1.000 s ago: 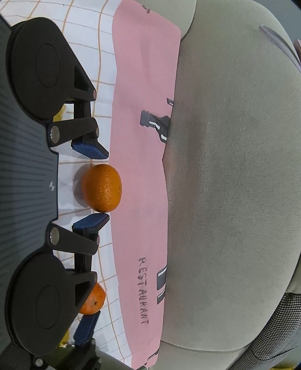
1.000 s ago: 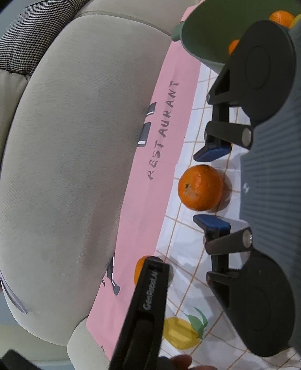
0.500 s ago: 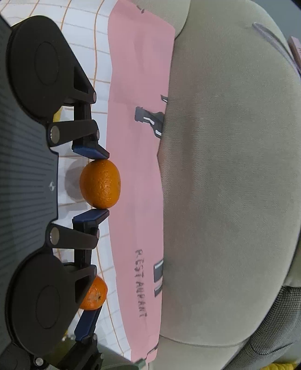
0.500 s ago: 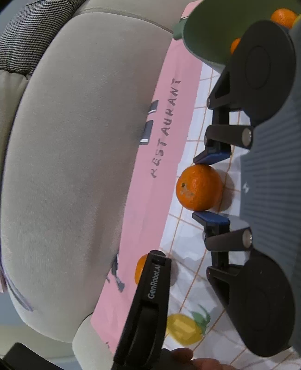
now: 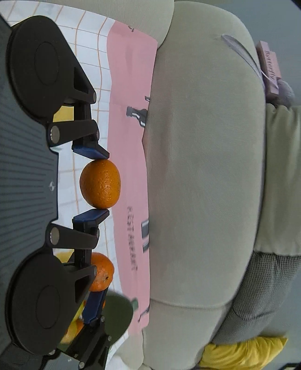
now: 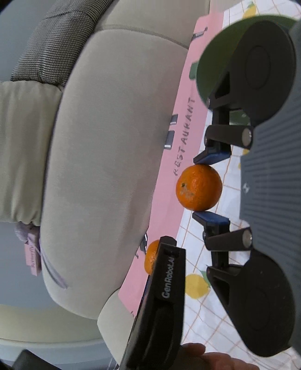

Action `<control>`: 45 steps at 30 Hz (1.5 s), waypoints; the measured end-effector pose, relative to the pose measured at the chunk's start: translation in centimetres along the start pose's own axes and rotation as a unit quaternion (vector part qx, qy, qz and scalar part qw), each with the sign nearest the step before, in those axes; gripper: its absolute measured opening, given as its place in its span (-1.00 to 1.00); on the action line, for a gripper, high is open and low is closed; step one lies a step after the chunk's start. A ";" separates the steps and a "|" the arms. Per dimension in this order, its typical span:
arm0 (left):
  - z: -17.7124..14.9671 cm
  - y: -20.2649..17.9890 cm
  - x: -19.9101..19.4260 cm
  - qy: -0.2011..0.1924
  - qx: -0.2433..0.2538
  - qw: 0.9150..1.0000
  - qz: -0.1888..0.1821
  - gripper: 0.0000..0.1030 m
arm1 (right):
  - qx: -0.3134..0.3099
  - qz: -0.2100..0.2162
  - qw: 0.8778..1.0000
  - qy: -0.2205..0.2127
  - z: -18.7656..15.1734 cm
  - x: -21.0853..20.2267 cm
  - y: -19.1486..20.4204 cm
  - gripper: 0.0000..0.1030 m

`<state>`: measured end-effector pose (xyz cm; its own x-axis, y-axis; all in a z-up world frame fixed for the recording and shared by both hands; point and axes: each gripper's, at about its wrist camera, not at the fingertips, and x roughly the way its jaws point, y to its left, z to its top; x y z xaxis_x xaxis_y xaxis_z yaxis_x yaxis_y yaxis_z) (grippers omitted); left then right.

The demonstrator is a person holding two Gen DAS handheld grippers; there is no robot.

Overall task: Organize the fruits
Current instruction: 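Carry both mandarins over the colander and open both tools to drop them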

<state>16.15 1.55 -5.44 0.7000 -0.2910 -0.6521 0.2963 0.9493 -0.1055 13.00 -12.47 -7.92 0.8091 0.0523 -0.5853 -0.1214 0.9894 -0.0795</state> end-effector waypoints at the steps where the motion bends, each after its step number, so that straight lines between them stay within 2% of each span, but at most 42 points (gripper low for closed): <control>1: -0.1 -0.4 -0.5 0.000 0.000 1.000 -0.003 0.01 | 0.002 0.001 1.000 -0.003 0.0 -0.8 -0.2 -0.20; 11: -0.2 -6.3 -3.8 -0.002 0.036 0.998 -0.055 0.01 | 0.032 -0.009 0.999 -0.005 -1.7 -6.6 -4.2 -0.20; 22: 0.5 -12.8 -2.0 0.034 0.081 0.989 -0.118 0.01 | 0.065 -0.021 0.998 0.017 -4.5 -8.9 -11.8 -0.20; 32: 0.9 -15.9 2.4 0.081 0.108 0.982 -0.134 0.01 | 0.023 -0.004 0.997 0.070 -5.8 -5.4 -16.6 -0.20; 37: 1.0 -16.5 4.5 0.101 0.131 0.978 -0.125 0.01 | 0.021 0.017 0.995 0.091 -5.8 -2.4 -17.7 -0.20; 45: 1.1 -16.7 7.0 0.116 0.134 0.976 -0.130 0.01 | 0.016 0.020 0.994 0.109 -5.9 1.0 -18.7 -0.20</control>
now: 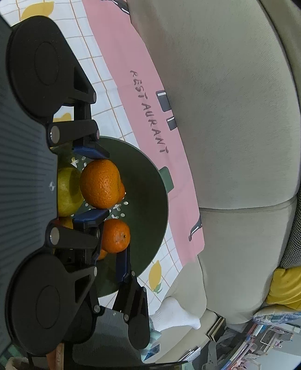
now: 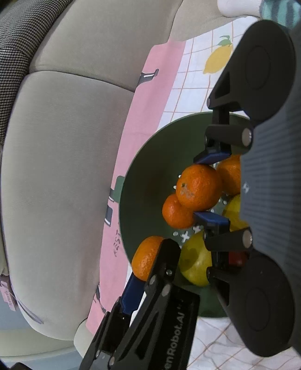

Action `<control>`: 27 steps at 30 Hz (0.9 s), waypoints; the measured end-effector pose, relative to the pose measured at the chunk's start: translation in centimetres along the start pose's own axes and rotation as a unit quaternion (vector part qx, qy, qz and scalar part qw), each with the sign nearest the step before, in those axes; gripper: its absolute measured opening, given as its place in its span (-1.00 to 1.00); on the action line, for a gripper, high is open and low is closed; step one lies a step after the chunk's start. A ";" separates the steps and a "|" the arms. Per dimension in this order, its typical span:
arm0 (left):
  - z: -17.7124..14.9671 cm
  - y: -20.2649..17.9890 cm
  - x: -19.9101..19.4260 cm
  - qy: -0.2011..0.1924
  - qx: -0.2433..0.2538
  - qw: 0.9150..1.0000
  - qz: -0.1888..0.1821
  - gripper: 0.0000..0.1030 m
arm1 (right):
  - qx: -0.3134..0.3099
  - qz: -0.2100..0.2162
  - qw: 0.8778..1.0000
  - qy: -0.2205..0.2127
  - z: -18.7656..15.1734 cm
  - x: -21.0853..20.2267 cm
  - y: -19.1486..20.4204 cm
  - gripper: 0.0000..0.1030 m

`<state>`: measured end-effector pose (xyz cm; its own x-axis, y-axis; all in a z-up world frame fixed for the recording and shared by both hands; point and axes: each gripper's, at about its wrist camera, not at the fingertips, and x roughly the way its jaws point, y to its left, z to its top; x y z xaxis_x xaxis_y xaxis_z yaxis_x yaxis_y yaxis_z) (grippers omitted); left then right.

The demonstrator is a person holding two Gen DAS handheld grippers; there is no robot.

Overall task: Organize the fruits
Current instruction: 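Carry both mandarins over the colander and open both tools to drop them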

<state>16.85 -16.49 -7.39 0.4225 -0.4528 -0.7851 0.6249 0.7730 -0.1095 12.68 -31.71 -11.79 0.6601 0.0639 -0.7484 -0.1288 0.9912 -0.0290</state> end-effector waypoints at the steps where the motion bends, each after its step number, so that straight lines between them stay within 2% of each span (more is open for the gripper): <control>1: 0.0 0.0 0.2 0.001 0.001 1.000 0.000 0.01 | 0.001 -0.001 1.000 0.003 0.0 0.4 -0.2 -0.20; 12: 0.1 0.4 1.1 0.004 0.000 1.000 -0.010 0.01 | -0.012 -0.003 1.000 0.003 -0.4 1.7 -0.2 -0.18; 20: 0.5 -0.3 1.0 0.013 0.005 0.999 -0.030 0.01 | 0.007 0.004 1.000 -0.012 -0.9 -0.1 -0.9 -0.18; 27: 0.8 -1.9 2.4 0.041 0.014 0.998 -0.050 0.01 | -0.021 -0.014 1.000 -0.011 -2.3 -2.0 -0.4 -0.18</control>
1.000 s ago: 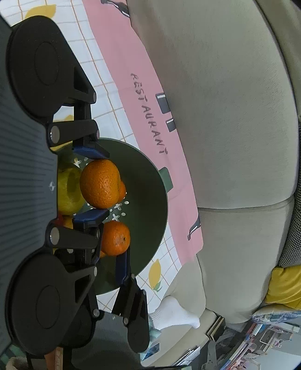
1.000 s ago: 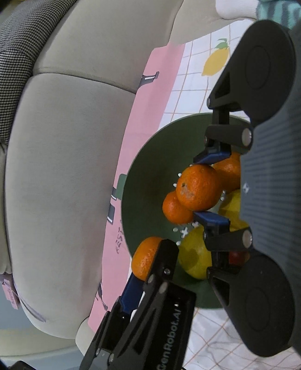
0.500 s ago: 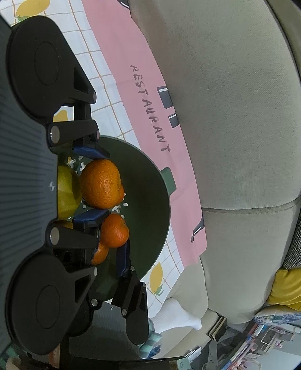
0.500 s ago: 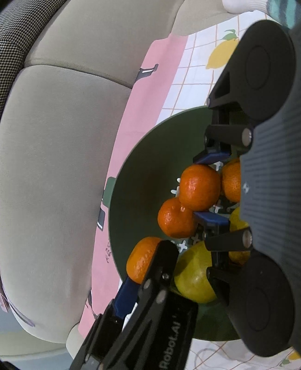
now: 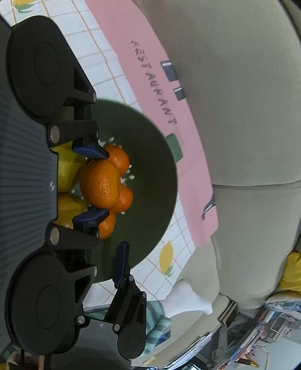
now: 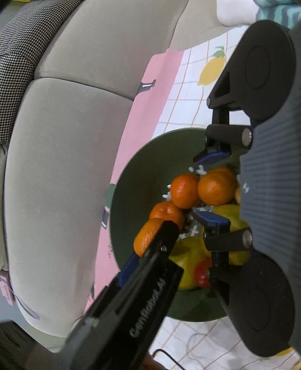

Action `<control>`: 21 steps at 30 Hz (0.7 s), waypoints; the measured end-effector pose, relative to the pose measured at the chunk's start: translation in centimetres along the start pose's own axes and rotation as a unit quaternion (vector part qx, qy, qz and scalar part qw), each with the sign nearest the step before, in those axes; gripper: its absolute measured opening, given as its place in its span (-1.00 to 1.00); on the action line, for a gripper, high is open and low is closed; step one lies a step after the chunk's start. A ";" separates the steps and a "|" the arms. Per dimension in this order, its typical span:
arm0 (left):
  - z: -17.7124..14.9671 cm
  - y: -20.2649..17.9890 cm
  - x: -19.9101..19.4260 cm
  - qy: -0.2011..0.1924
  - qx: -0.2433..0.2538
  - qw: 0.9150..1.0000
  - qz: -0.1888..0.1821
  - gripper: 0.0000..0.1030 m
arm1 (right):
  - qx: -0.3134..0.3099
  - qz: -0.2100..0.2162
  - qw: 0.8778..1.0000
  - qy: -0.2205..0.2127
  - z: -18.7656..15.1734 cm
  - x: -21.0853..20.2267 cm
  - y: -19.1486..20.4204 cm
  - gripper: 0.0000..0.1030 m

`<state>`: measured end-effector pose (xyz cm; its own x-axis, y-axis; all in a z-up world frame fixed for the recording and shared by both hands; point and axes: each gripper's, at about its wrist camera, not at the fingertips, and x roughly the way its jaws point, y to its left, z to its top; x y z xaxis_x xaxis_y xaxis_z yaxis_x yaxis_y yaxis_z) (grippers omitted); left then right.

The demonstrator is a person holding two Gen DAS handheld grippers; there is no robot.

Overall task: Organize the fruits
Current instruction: 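Carry both mandarins over the colander and open both tools to drop them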

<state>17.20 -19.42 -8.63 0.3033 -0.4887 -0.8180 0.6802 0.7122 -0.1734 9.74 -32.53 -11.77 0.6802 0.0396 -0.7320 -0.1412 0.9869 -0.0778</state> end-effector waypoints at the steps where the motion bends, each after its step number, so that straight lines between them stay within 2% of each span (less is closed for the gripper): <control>1: 0.1 -0.1 0.3 0.005 -0.002 1.000 -0.003 0.01 | 0.001 -0.003 1.000 0.002 -0.2 0.0 -0.1 -0.18; 4: 0.2 -0.3 1.3 0.018 -0.014 1.000 -0.012 0.01 | 0.012 -0.002 1.000 0.004 -0.4 0.0 -0.6 -0.18; 11: 0.4 -0.3 2.6 0.045 -0.025 0.999 -0.002 0.02 | 0.012 -0.001 1.000 -0.001 -0.5 -0.2 -0.5 -0.18; 21: 0.5 -0.5 0.9 0.036 -0.026 0.999 0.001 0.09 | 0.016 0.003 1.000 -0.007 -0.5 -0.9 -0.5 -0.18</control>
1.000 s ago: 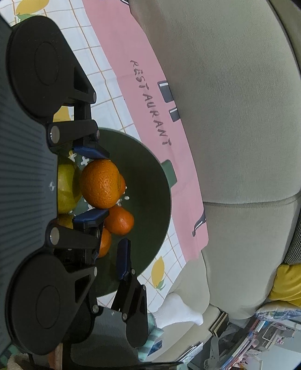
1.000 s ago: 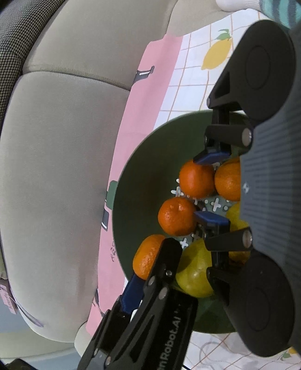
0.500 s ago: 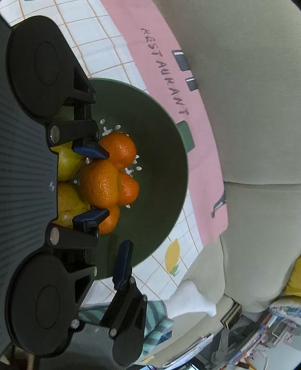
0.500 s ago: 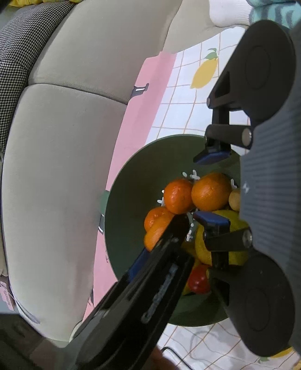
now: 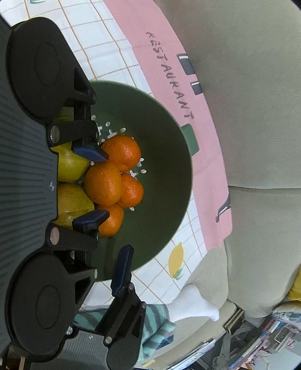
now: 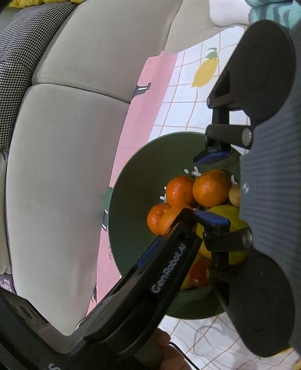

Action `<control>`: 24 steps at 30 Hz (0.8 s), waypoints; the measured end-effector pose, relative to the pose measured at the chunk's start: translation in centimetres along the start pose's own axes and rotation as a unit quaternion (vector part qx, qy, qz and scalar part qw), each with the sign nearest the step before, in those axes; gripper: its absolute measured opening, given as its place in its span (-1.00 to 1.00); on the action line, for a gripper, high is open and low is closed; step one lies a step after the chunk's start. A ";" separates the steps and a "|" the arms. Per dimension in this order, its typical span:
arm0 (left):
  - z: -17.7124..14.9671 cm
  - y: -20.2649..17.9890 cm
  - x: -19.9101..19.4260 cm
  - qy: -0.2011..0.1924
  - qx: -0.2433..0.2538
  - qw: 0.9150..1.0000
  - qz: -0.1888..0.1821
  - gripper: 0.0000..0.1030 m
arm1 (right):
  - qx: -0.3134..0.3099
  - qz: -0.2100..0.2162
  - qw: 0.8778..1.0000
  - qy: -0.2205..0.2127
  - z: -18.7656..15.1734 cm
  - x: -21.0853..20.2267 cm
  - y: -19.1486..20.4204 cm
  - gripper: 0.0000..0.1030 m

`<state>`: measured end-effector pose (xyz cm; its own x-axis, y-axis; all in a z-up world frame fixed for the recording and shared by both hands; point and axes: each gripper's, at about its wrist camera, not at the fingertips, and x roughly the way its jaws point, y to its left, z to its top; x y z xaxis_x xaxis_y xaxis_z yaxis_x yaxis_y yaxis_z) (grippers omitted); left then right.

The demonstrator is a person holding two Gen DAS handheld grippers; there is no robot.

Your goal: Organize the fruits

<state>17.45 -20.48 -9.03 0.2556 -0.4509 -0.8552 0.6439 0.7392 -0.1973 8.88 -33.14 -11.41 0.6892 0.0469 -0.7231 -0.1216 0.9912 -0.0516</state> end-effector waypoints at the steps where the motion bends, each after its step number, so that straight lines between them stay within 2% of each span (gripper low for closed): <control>1: 0.0 0.0 -0.5 -0.005 0.000 1.000 0.000 0.09 | 0.003 0.001 1.000 -0.001 0.0 -0.2 0.0 -0.17; 7: -0.4 -0.4 -5.3 -0.056 0.011 0.998 0.015 0.17 | 0.039 0.006 0.999 -0.017 0.8 -2.3 0.1 0.10; 14: -2.6 -0.5 -12.6 -0.135 0.019 0.989 0.059 0.28 | 0.121 0.019 0.991 -0.047 2.1 -7.1 1.0 0.48; 18: -4.9 -1.1 -16.2 -0.182 0.034 0.977 0.109 0.39 | 0.146 0.017 0.987 -0.067 2.6 -10.1 2.2 0.70; 21: -6.9 -1.9 -18.1 -0.214 0.047 0.963 0.158 0.48 | 0.146 0.006 0.986 -0.079 2.7 -12.5 3.7 0.72; 24: -8.7 -2.4 -19.6 -0.230 0.047 0.954 0.188 0.58 | 0.120 -0.019 0.989 -0.089 2.6 -14.2 5.7 0.75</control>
<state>4.60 -9.06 4.06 0.7572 -0.3501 -0.5514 0.5003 0.8536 0.1451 0.30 -27.79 0.36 0.8072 0.0088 -0.5902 0.0647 0.9925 0.1033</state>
